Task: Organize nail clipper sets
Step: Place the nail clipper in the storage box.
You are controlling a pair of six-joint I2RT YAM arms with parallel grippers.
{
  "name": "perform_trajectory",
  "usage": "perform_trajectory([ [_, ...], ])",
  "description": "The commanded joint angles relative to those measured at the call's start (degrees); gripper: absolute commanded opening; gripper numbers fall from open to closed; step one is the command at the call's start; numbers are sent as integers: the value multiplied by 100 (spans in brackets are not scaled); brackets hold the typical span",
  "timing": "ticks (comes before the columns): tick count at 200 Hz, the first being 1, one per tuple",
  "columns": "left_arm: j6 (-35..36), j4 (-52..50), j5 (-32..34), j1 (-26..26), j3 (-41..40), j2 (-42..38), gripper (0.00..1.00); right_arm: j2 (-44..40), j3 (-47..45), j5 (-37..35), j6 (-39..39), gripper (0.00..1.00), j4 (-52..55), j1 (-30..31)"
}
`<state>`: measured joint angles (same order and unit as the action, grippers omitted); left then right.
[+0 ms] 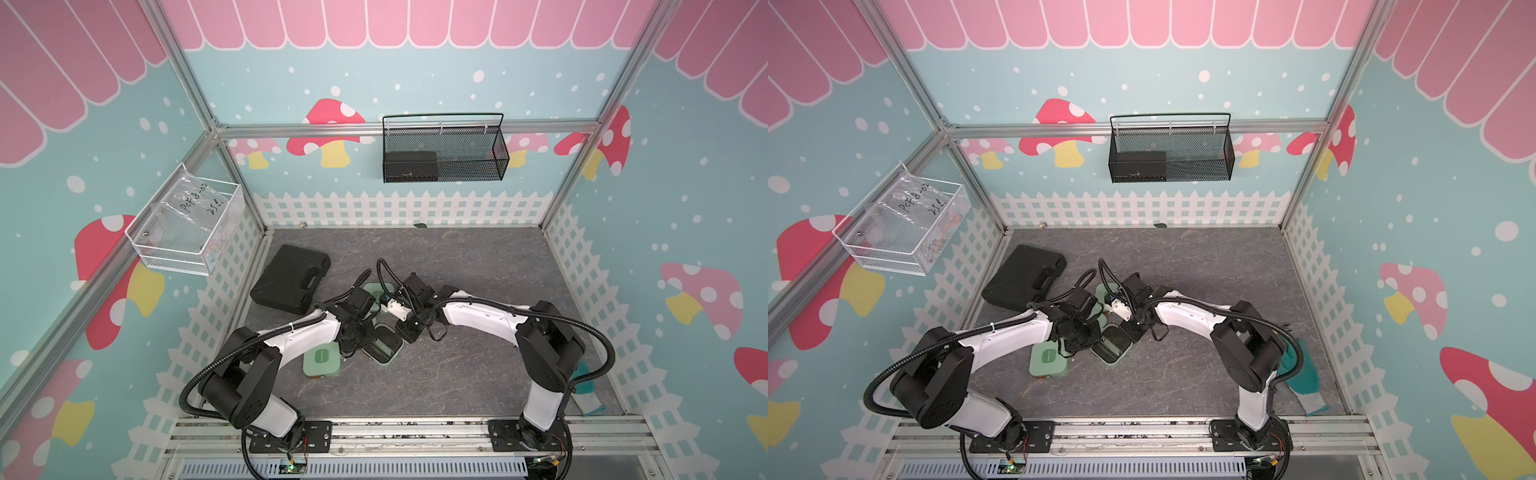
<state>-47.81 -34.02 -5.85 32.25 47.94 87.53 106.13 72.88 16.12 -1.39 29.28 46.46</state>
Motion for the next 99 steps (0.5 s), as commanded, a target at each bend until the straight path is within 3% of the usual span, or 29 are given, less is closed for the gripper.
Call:
perform_trajectory([
  [1, -146, 27, 42, -35, -100, -60, 0, 222, 240, 620, 544, 0, -98, 39],
  [53, -211, 79, 88, -39, -224, -97, 0, 831, 658, 1028, 715, 0, 100, 39],
  [99, -238, 159, 75, -43, -301, -114, 0, 1179, 1014, 942, 863, 0, 400, 39],
])
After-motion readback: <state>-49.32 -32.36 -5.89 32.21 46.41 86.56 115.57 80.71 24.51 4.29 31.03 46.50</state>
